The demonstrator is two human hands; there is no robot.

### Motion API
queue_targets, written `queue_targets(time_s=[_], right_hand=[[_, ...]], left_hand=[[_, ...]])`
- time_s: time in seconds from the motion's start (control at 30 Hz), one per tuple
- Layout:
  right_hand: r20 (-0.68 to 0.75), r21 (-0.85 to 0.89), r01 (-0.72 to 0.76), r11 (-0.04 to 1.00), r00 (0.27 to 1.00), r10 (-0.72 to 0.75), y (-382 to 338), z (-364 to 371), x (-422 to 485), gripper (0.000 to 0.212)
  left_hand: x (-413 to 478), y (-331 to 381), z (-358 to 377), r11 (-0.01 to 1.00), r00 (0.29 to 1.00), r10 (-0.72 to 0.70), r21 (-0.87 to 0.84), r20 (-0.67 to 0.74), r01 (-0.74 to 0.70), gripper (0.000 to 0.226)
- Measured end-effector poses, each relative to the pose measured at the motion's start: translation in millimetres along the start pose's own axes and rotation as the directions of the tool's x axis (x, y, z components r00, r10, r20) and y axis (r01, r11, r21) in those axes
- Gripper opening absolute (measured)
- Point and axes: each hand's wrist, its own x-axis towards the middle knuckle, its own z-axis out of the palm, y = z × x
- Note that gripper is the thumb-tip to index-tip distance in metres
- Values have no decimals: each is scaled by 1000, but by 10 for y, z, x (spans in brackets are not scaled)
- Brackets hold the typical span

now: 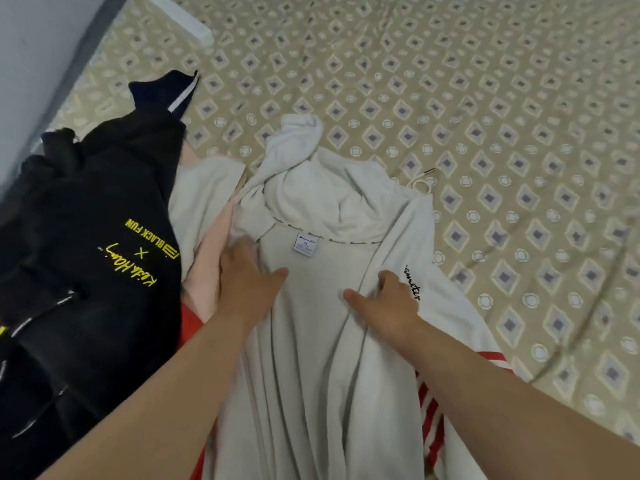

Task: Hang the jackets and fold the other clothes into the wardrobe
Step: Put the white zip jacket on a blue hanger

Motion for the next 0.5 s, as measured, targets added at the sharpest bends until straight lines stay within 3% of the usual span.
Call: queue_targets(time_s=[0.07, 0.17, 0.27, 0.33, 0.43, 0.5], right_hand=[[-66, 2, -30, 1000, 997, 30, 53, 60, 111, 80], [-104, 114, -71, 991, 991, 83, 42, 42, 195, 65], [-99, 129, -113, 985, 987, 126, -49, 9, 216, 78], [-95, 52, -121, 991, 988, 125, -69, 8, 221, 78], [-95, 8, -112, 994, 989, 112, -64, -12, 227, 38], [-38, 98, -103, 990, 993, 108, -37, -68, 205, 22]], left_hand=[[71, 2, 45, 999, 995, -39, 10, -96, 40, 98], [256, 70, -3, 998, 989, -51, 25, -140, 55, 103], [450, 114, -126, 958, 974, 59, 287, -217, 6, 93], [530, 137, -229, 856, 946, 180, 516, -270, -15, 84], [613, 125, -346, 756, 966, 251, 635, -56, -159, 52], [614, 142, -390, 800, 956, 277, 529, 95, -285, 31]])
